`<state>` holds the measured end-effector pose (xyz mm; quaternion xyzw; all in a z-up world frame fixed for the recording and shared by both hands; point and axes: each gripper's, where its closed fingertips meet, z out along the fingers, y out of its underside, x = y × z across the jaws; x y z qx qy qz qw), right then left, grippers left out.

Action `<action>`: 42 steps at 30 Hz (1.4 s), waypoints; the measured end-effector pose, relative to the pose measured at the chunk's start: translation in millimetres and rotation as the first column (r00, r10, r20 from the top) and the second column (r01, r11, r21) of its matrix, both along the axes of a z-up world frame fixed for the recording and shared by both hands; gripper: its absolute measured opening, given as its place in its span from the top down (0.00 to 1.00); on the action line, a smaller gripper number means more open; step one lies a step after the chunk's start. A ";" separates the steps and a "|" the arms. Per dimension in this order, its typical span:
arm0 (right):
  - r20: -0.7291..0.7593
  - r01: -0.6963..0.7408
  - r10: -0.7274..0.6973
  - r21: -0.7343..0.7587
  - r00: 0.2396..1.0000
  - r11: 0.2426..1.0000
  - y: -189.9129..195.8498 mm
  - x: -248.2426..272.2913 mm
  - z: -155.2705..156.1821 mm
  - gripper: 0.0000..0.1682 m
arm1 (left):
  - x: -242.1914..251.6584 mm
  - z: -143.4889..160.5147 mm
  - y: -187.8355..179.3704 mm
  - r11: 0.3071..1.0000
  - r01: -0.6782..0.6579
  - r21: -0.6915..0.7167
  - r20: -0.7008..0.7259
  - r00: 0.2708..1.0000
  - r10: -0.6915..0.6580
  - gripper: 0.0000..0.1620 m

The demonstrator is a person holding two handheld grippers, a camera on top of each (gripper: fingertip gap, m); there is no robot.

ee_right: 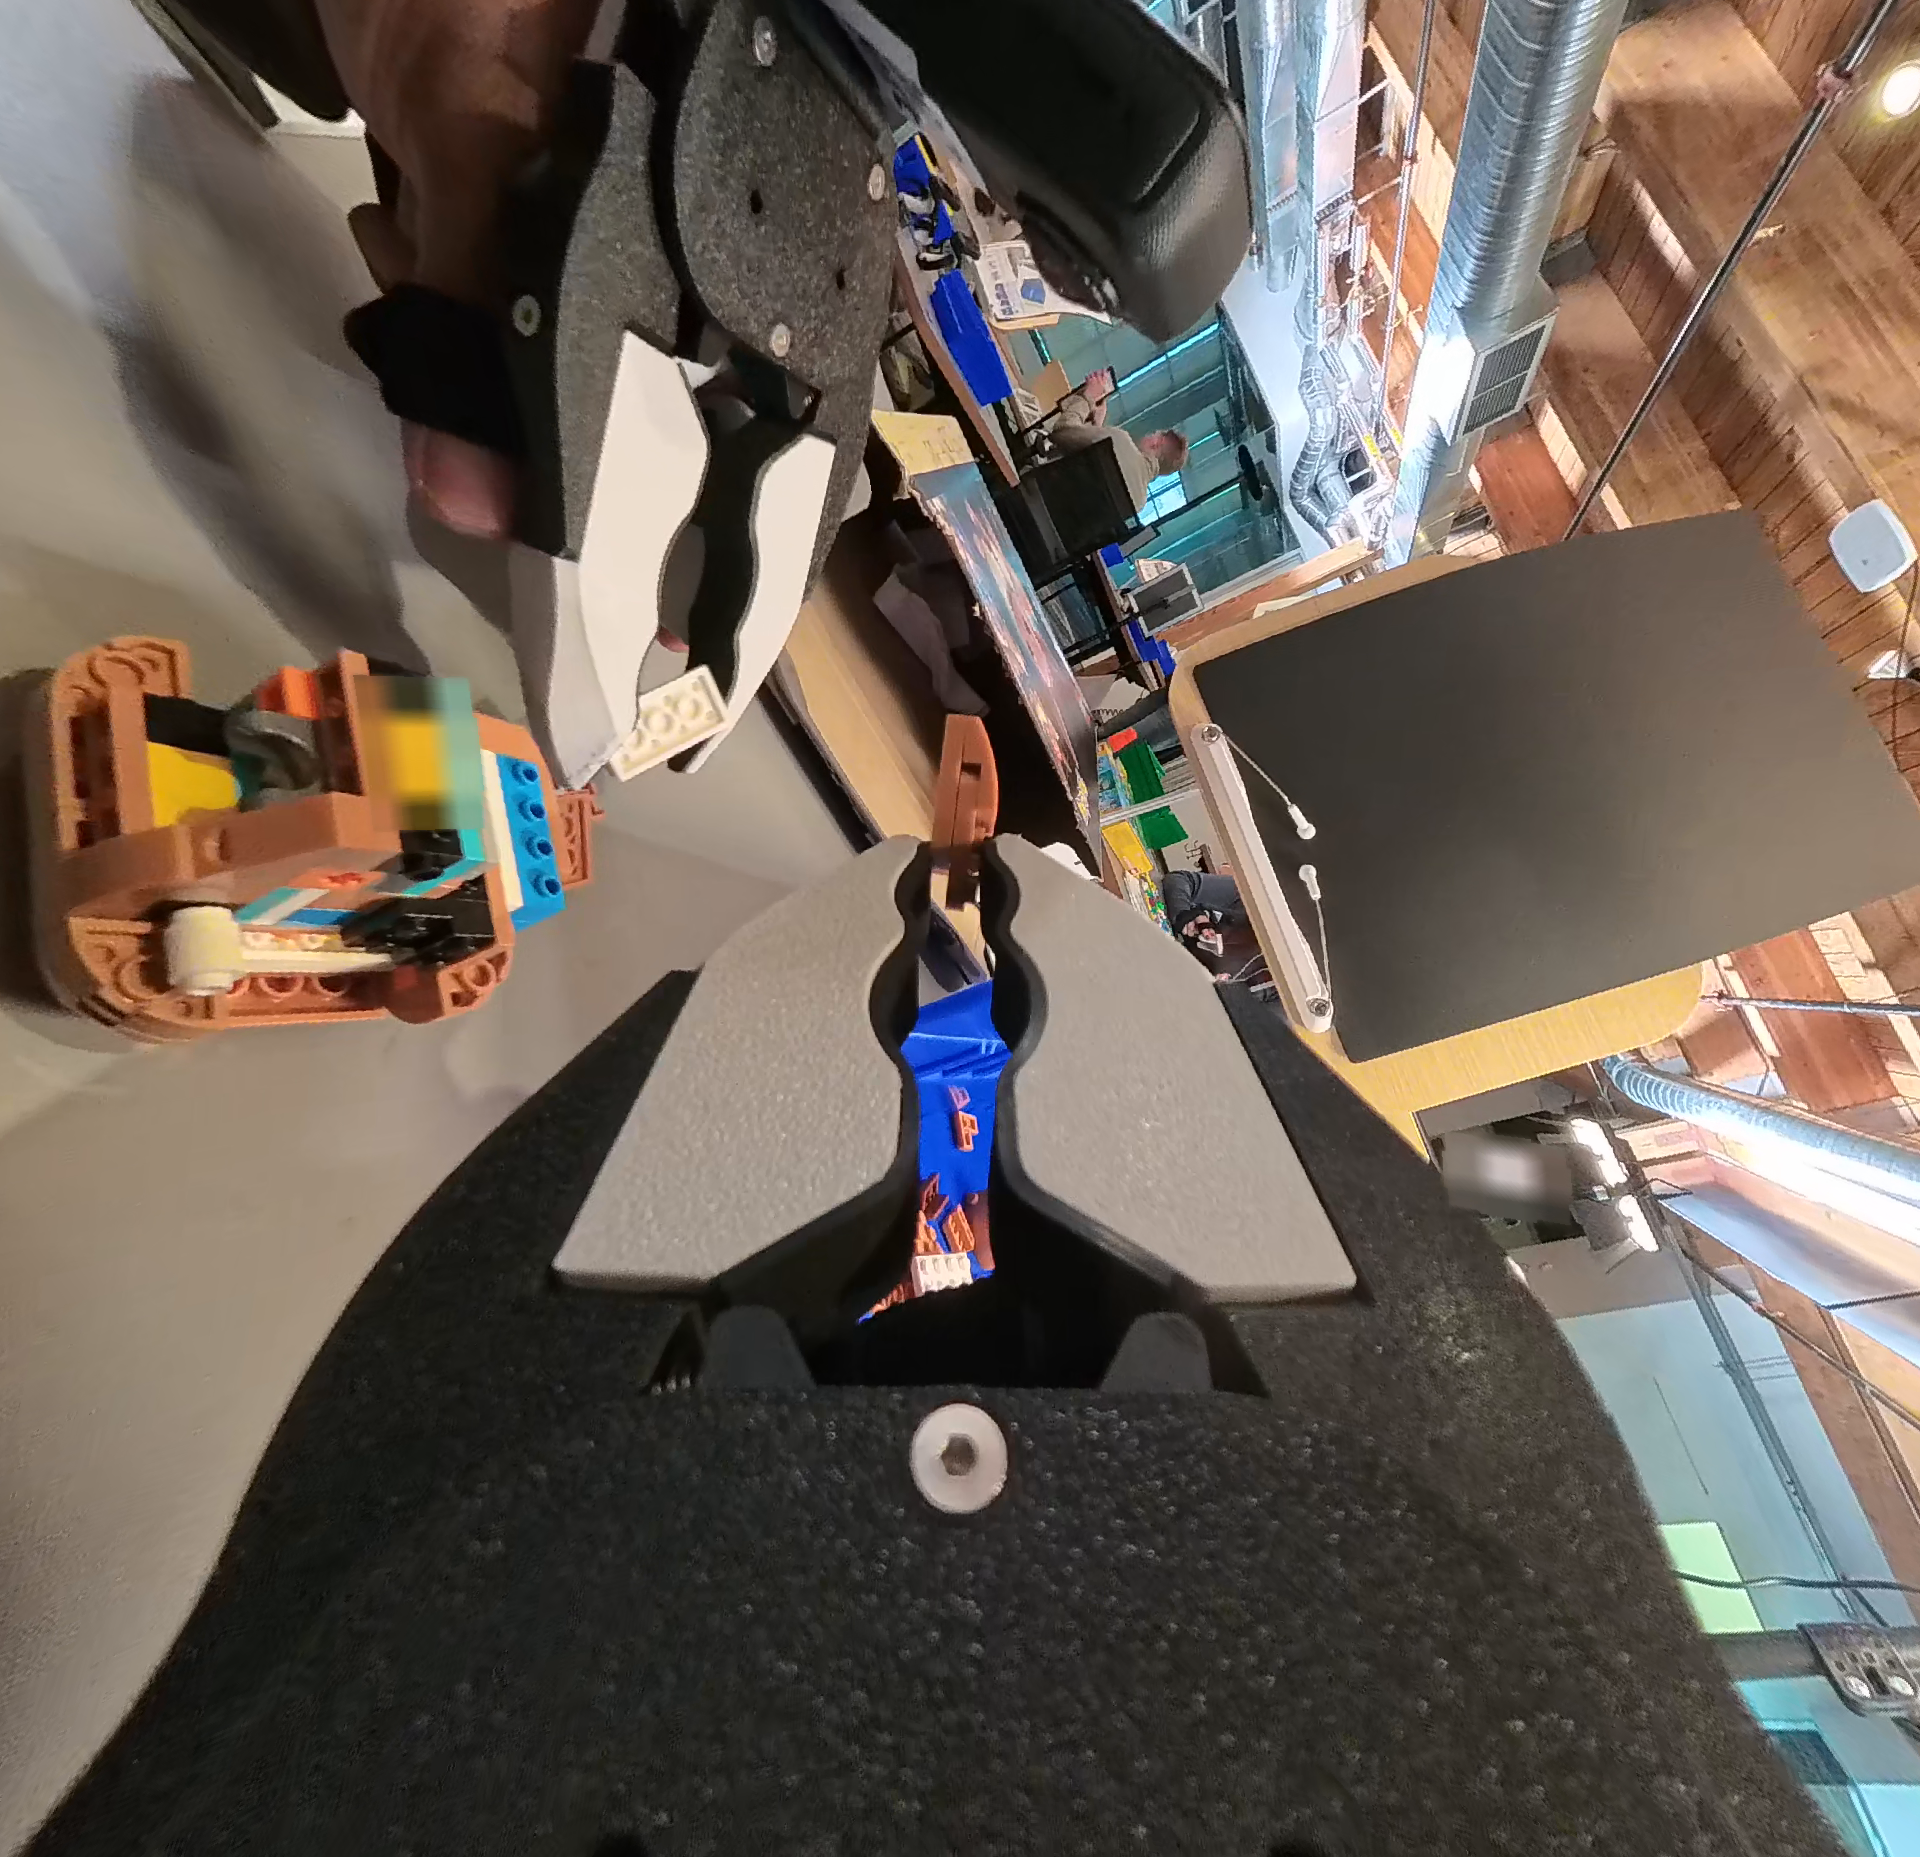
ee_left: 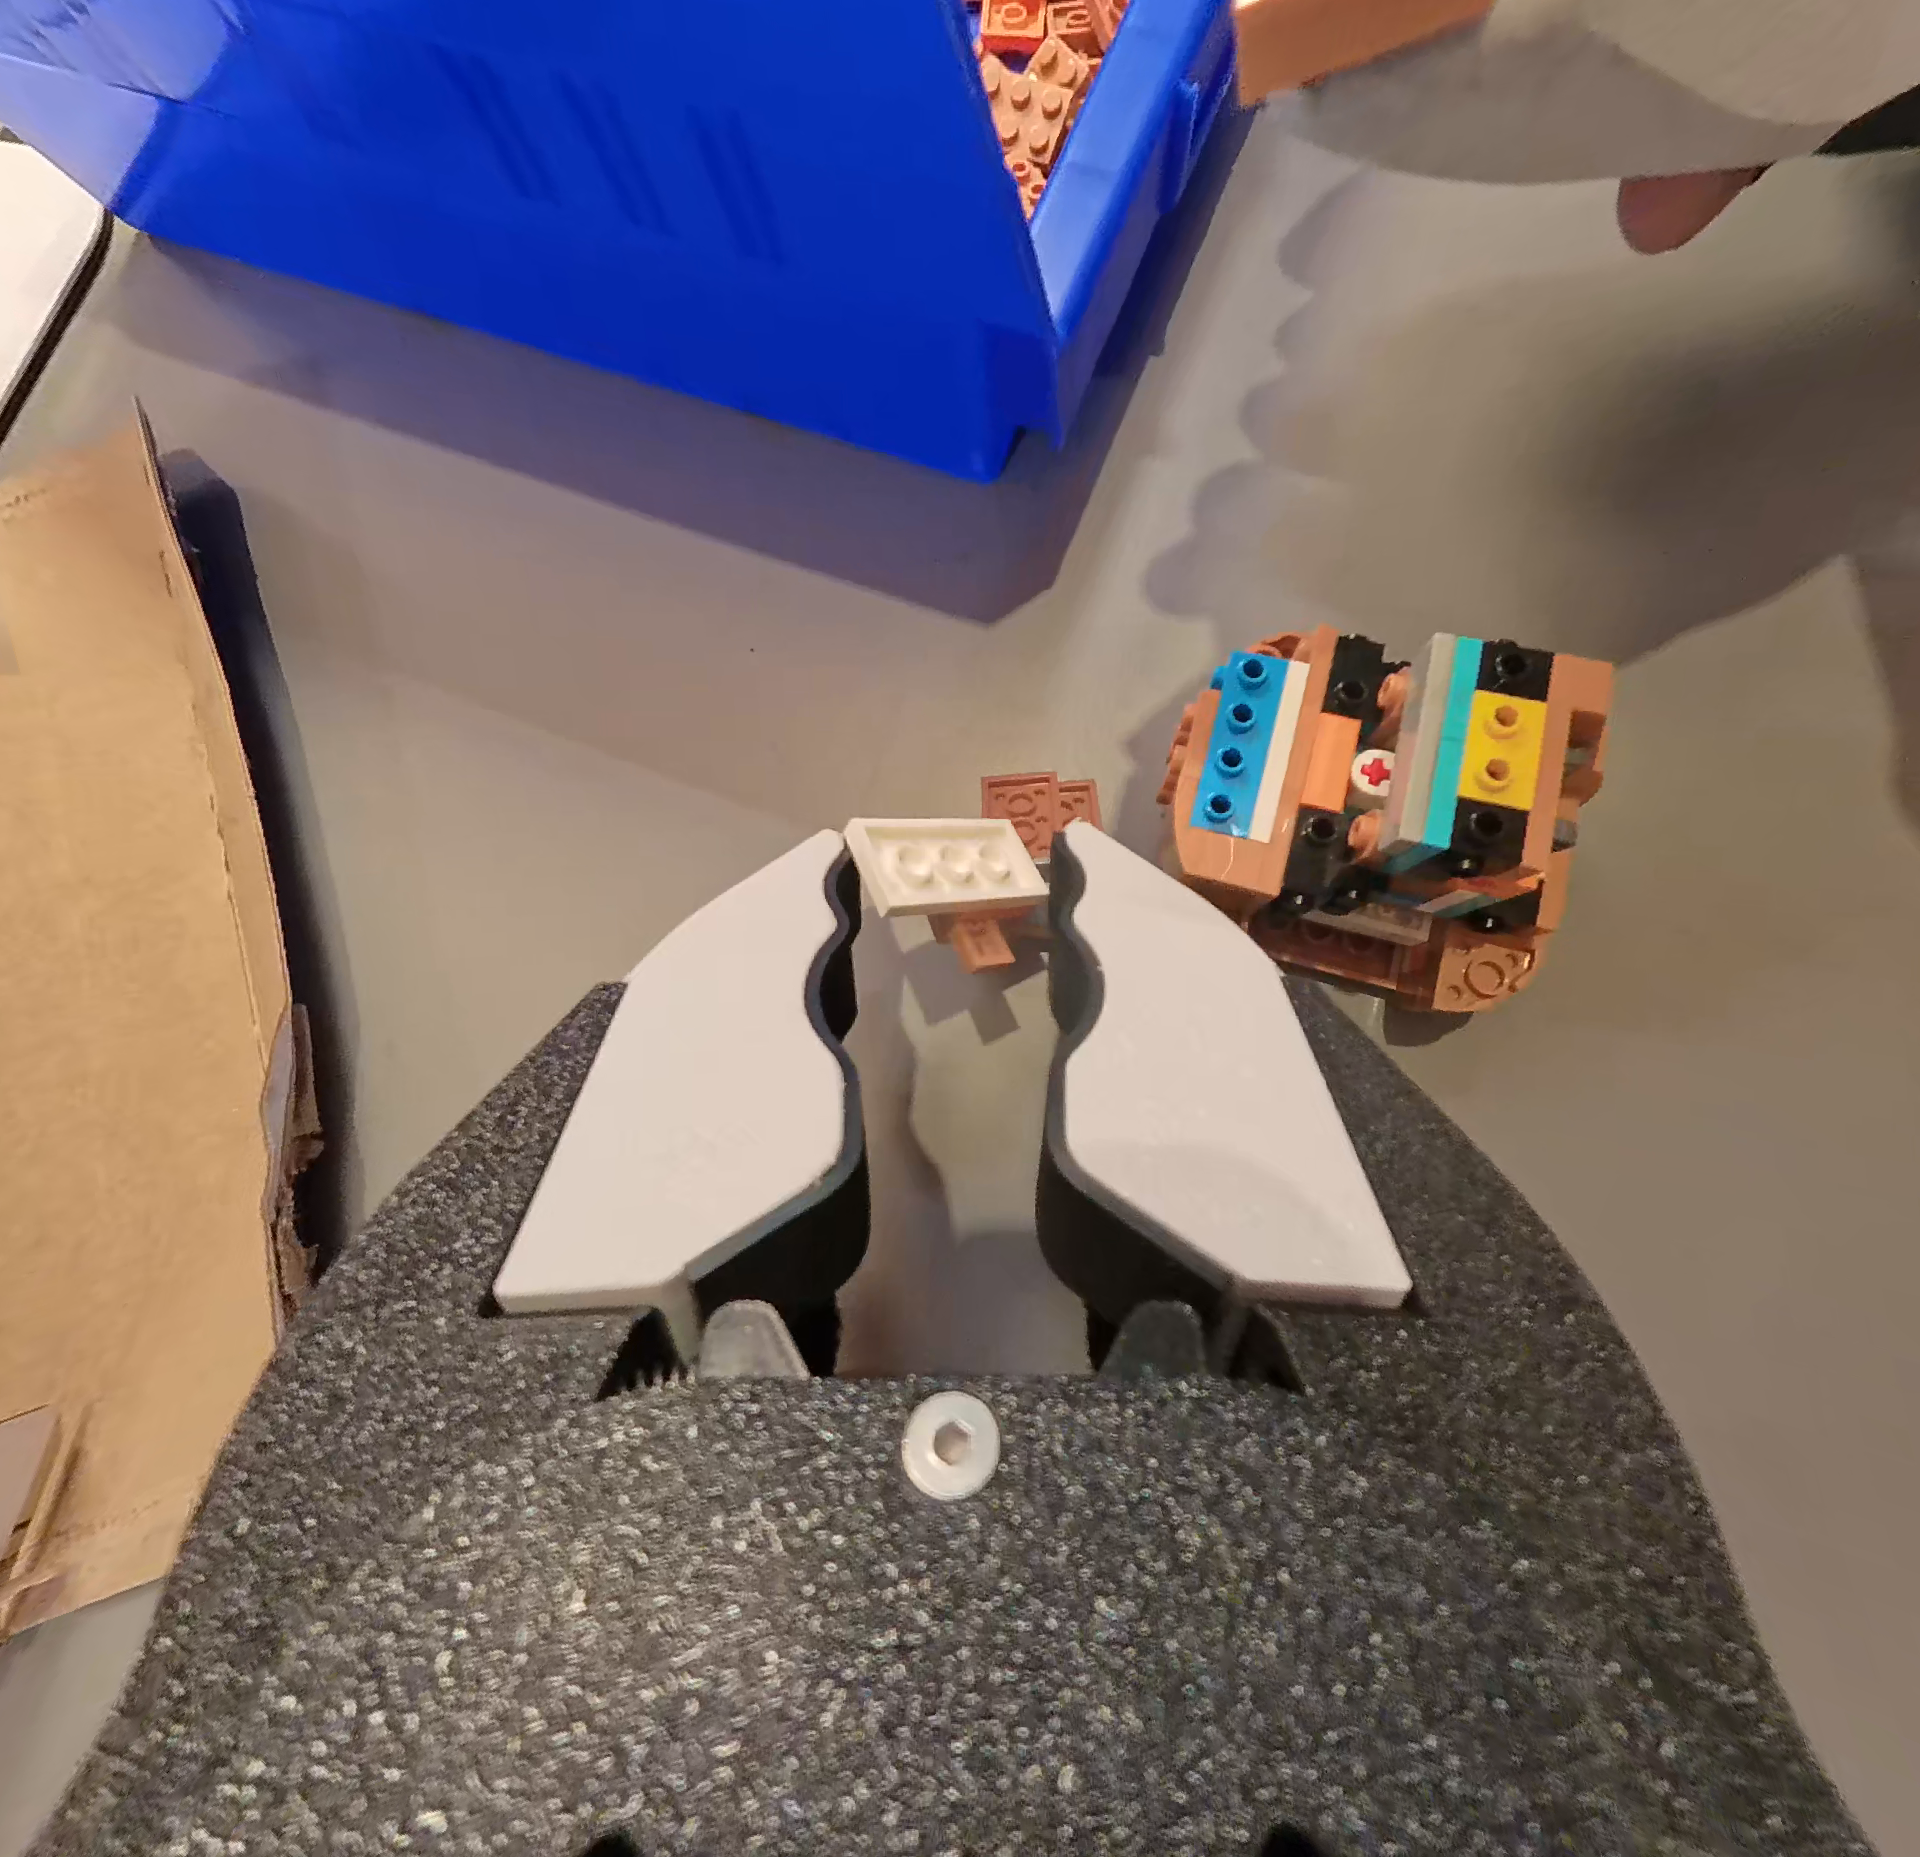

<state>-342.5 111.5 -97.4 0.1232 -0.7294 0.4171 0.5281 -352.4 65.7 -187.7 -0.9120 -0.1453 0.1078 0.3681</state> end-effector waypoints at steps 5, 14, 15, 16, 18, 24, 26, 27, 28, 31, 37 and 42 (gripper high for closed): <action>0.000 0.001 -0.001 -0.005 1.000 1.000 -0.1 -0.4 0.0 0.96 | 0.2 0.4 -3.2 1.000 -0.007 -0.005 0.007 1.000 0.007 0.79; 0.005 0.000 0.000 0.000 1.000 1.000 -1.2 -0.6 -3.0 0.96 | 1.2 -1.8 -3.8 1.000 -0.011 -0.005 0.023 1.000 0.011 0.78; 0.005 -0.001 0.001 0.000 1.000 1.000 -1.2 -0.5 -3.1 0.96 | -0.6 -0.3 -4.1 1.000 -0.022 0.005 0.020 1.000 0.022 0.78; 0.004 -0.001 0.001 0.000 1.000 1.000 -1.3 -0.5 -3.0 0.96 | -1.8 1.5 -4.3 0.999 -0.030 0.017 0.022 0.999 0.030 0.78; 0.004 -0.001 0.001 0.000 1.000 1.000 -1.6 -0.3 -3.2 0.96 | -4.4 6.5 -4.8 0.998 -0.050 0.047 0.024 0.999 0.049 0.77; 0.000 0.000 0.000 0.003 1.000 1.000 -1.4 -0.2 -3.2 0.96 | -26.1 22.6 -27.8 0.960 -0.257 0.111 0.011 0.966 0.258 0.71; -0.001 0.001 -0.001 0.003 1.000 1.000 -1.2 -0.2 -3.0 0.96 | -35.2 35.3 -47.3 0.918 -0.365 0.157 -0.051 0.925 0.377 0.69; -0.003 0.001 -0.001 0.004 1.000 1.000 -1.4 -0.1 -2.8 0.96 | -36.9 43.8 -58.0 0.893 -0.409 0.189 -0.085 0.899 0.430 0.69; -0.005 0.001 -0.001 0.003 1.000 1.000 -1.7 0.2 -2.6 0.96 | -37.2 52.5 -69.6 0.861 -0.454 0.229 -0.107 0.867 0.486 0.69; -0.003 -0.002 0.002 0.007 1.000 1.000 -3.0 0.9 -4.2 0.96 | -28.6 71.2 -104.4 0.761 -0.556 0.333 -0.145 0.768 0.624 0.69; -0.012 -0.004 0.004 0.009 1.000 1.000 -4.0 1.8 -4.4 0.96 | 2.9 89.1 -159.2 0.572 -0.623 0.534 -0.145 0.599 0.787 0.69; -0.022 -0.004 0.004 -0.001 1.000 1.000 -3.8 2.8 -1.4 0.96 | 27.0 118.9 -216.6 0.360 -0.559 0.747 -0.100 0.441 0.892 0.72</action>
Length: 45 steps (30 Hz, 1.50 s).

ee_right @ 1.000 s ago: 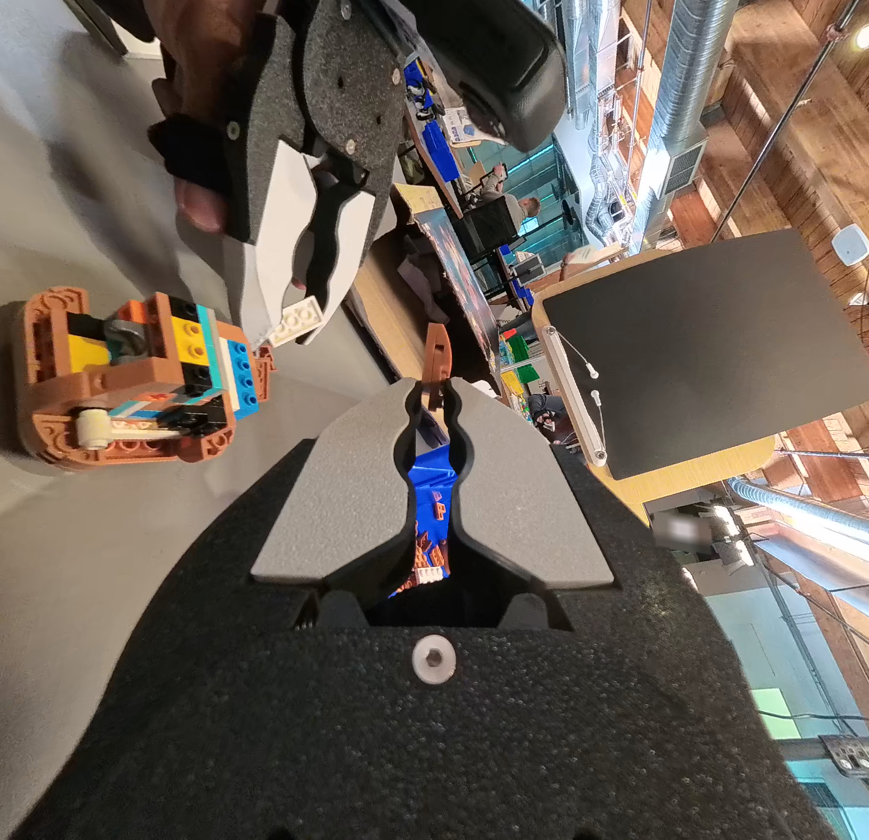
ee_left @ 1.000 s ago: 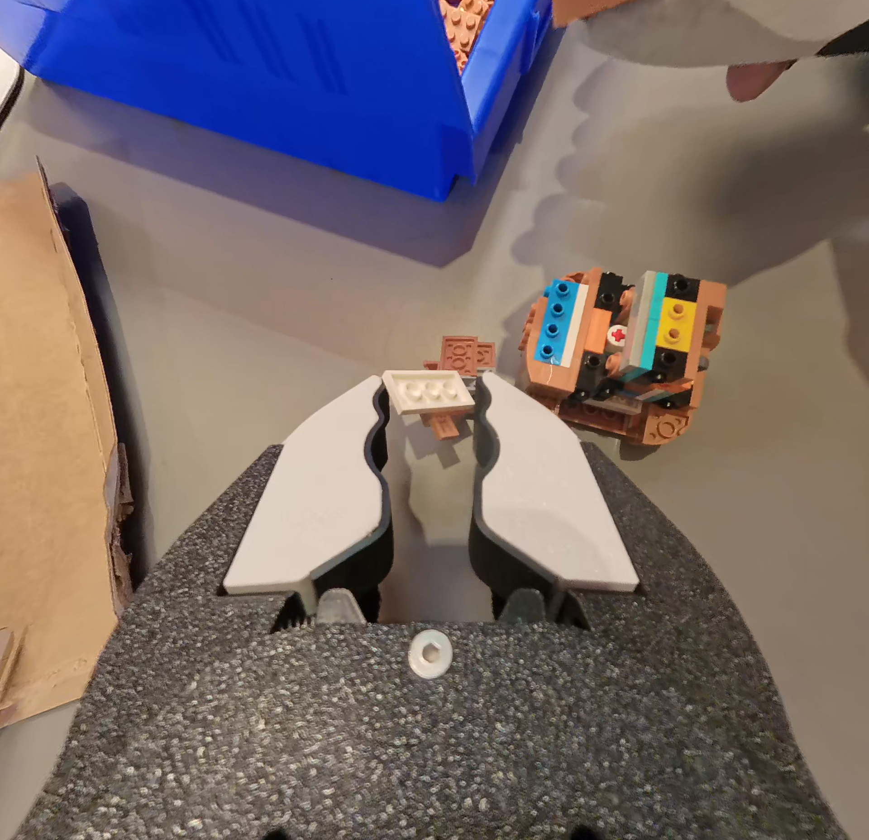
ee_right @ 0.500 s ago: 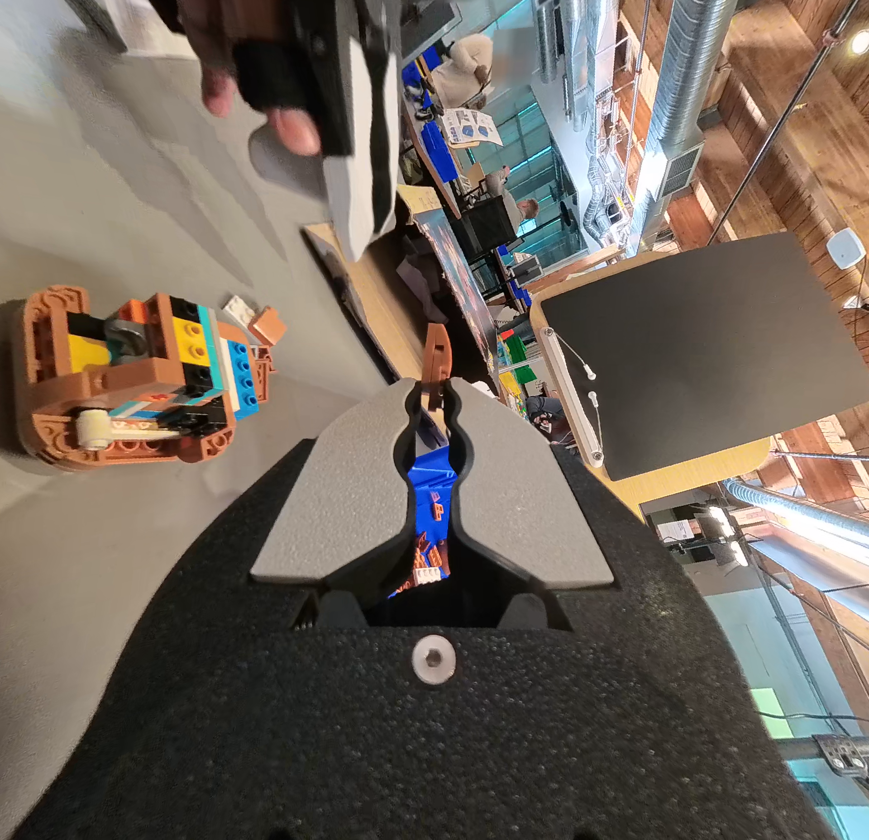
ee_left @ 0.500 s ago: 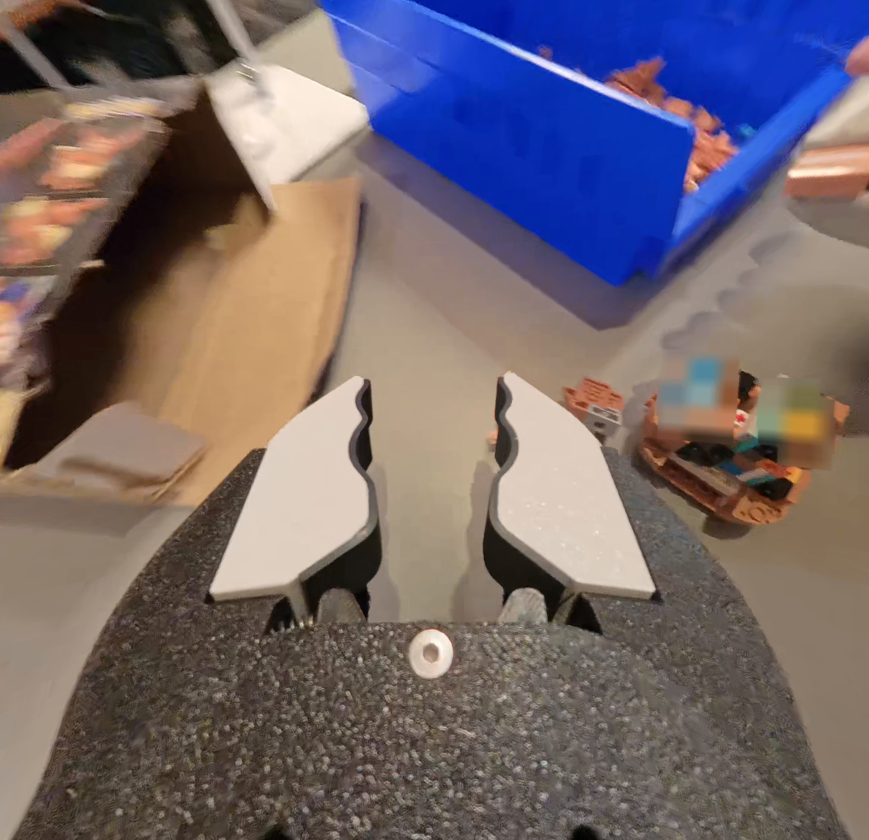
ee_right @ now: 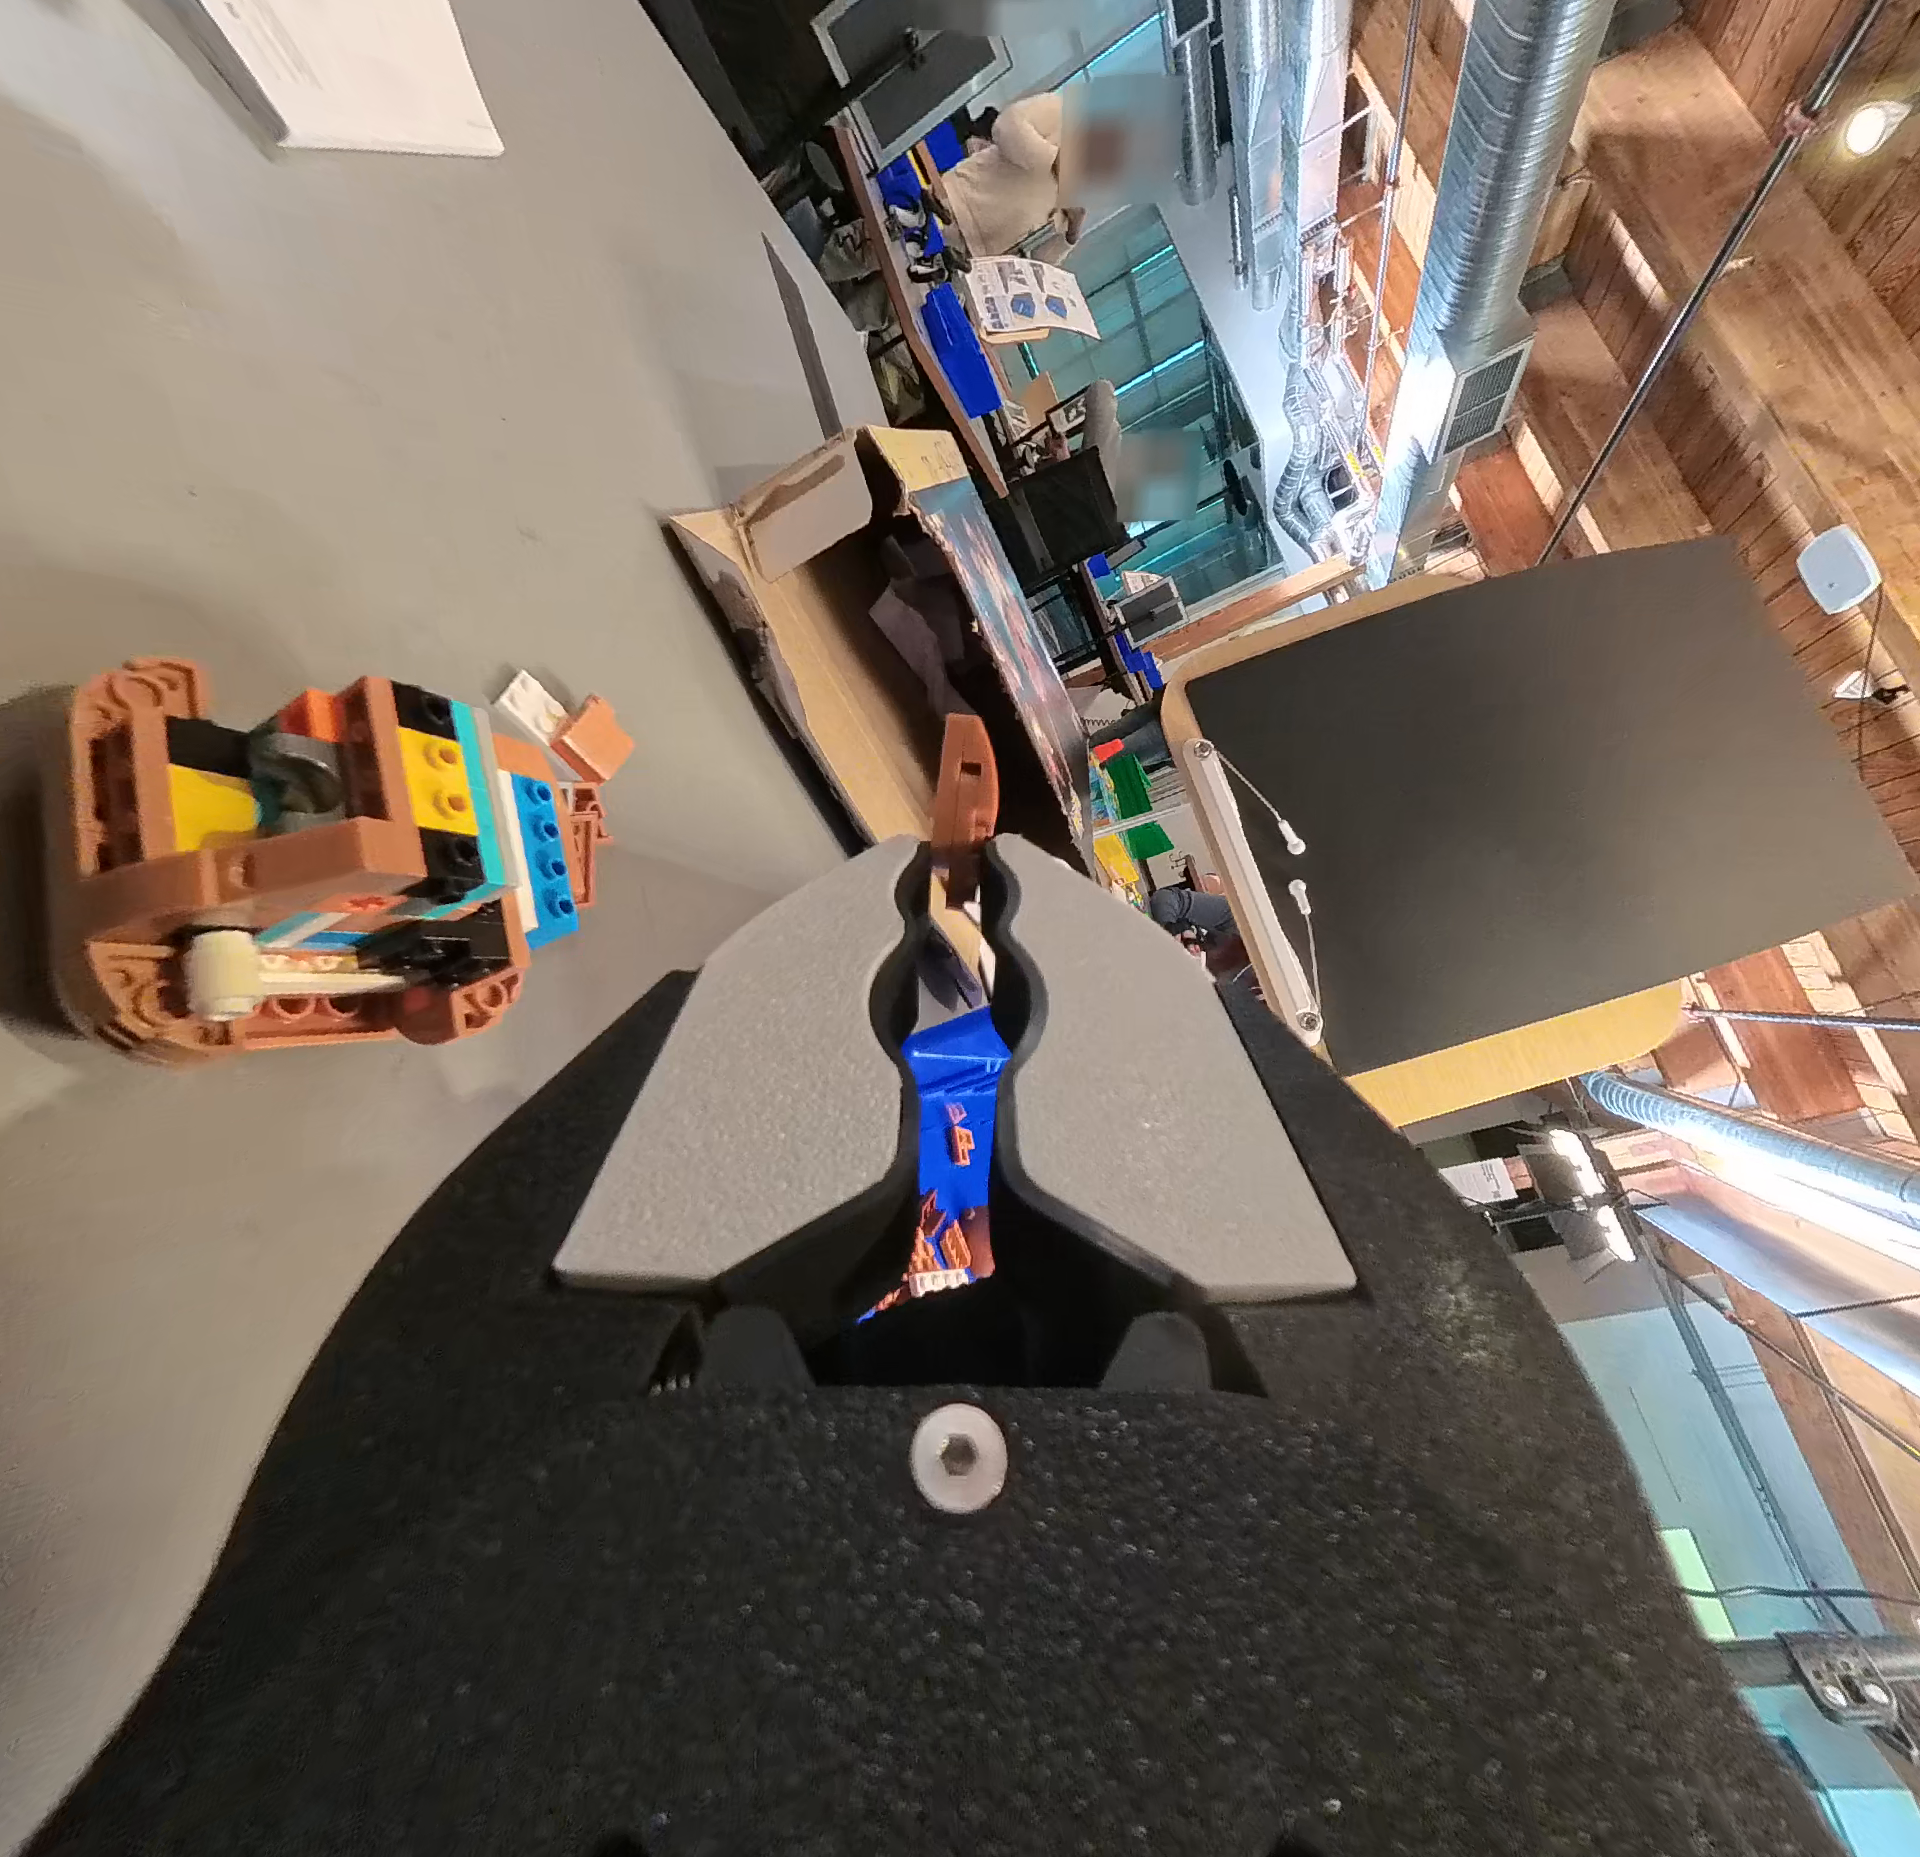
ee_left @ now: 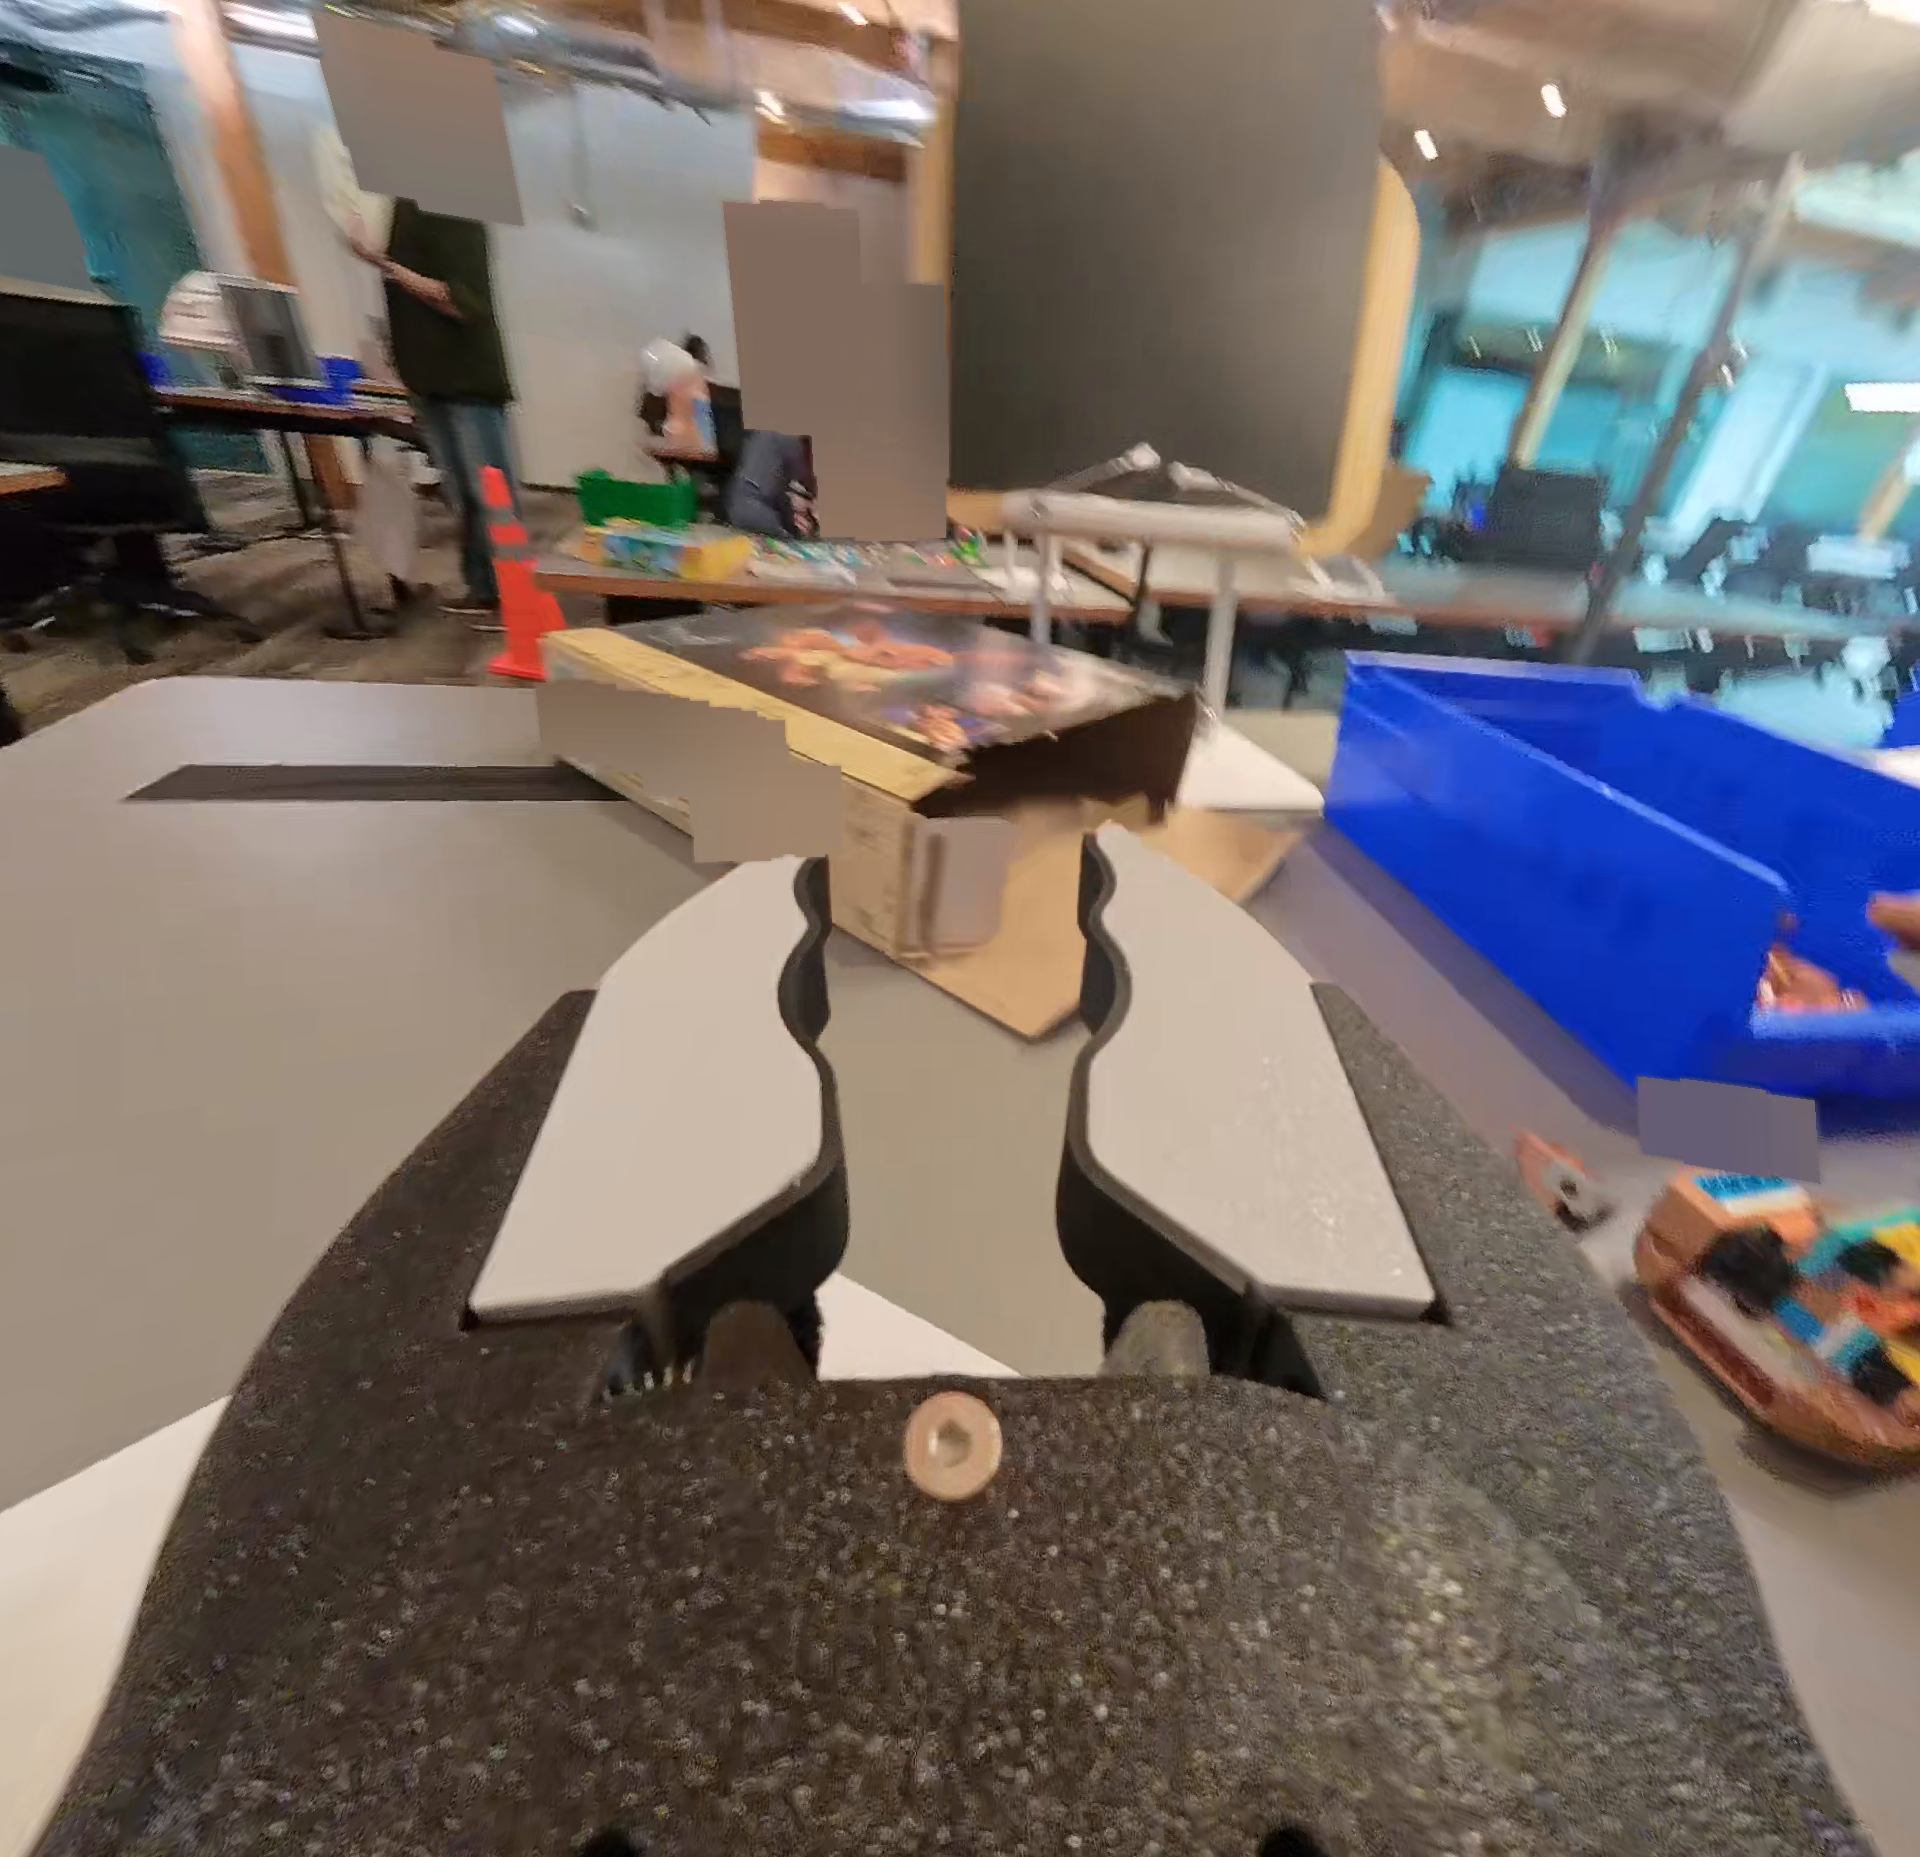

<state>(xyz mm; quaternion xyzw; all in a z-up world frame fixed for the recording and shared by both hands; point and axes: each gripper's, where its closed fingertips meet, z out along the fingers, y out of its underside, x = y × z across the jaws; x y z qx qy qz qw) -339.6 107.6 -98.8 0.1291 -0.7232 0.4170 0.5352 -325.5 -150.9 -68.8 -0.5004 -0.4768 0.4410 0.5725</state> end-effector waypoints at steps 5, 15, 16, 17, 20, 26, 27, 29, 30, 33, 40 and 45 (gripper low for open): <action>-0.004 -0.008 0.008 -0.002 1.000 1.000 -1.5 2.2 0.1 0.96 | -2.0 -18.8 -50.6 0.960 -0.050 0.277 -0.005 0.999 0.054 0.78; 0.010 -0.016 0.017 -0.049 1.000 0.999 -6.1 5.8 2.9 0.96 | -55.7 -26.8 -66.0 0.960 0.037 0.276 -0.010 0.999 -0.035 0.83; 0.013 -0.017 0.018 -0.055 1.000 0.998 -7.0 6.3 2.4 0.96 | -63.1 -28.9 -61.5 0.966 0.056 0.252 0.017 0.998 -0.063 0.82; 0.014 -0.017 0.018 -0.060 1.000 0.998 -7.8 6.7 1.9 0.96 | -68.6 -29.7 -55.9 0.968 0.075 0.240 0.043 0.995 -0.088 0.81; 0.004 -0.012 0.012 -0.073 1.000 0.997 -9.1 6.8 1.7 0.96 | -72.7 -9.8 -20.0 0.960 0.191 0.205 0.043 0.978 -0.204 0.78; -0.051 -0.009 0.002 -0.132 0.999 0.991 -9.0 6.6 14.2 0.96 | -53.9 37.3 121.0 0.768 0.640 0.018 0.116 0.762 -0.637 0.72; -0.065 -0.004 -0.005 -0.139 0.998 0.990 -8.6 5.7 16.7 0.96 | -48.2 39.9 145.1 0.699 0.715 -0.004 0.142 0.692 -0.707 0.71; -0.103 0.009 -0.024 -0.145 0.994 0.989 -8.1 2.7 21.5 0.96 | -37.8 40.1 186.7 0.550 0.835 -0.003 0.177 0.541 -0.822 0.67; -0.127 0.020 -0.038 -0.143 0.991 0.990 -7.9 0.4 23.9 0.96 | -34.0 38.5 203.2 0.480 0.877 0.025 0.176 0.468 -0.866 0.66; -0.206 0.055 -0.079 -0.119 0.975 0.991 -8.0 -6.5 29.0 0.96 | -35.9 35.5 231.6 0.365 0.920 0.144 0.086 0.356 -0.931 0.63; -0.311 0.059 -0.083 -0.083 0.947 0.995 -26.7 -18.1 34.5 0.96 | -44.7 29.5 220.3 0.303 0.898 0.319 -0.123 0.356 -0.926 0.63; -0.354 0.073 -0.089 -0.056 0.931 0.996 -34.6 -24.9 33.4 0.96 | -39.0 14.7 220.5 0.317 0.918 0.239 -0.056 0.339 -0.939 0.63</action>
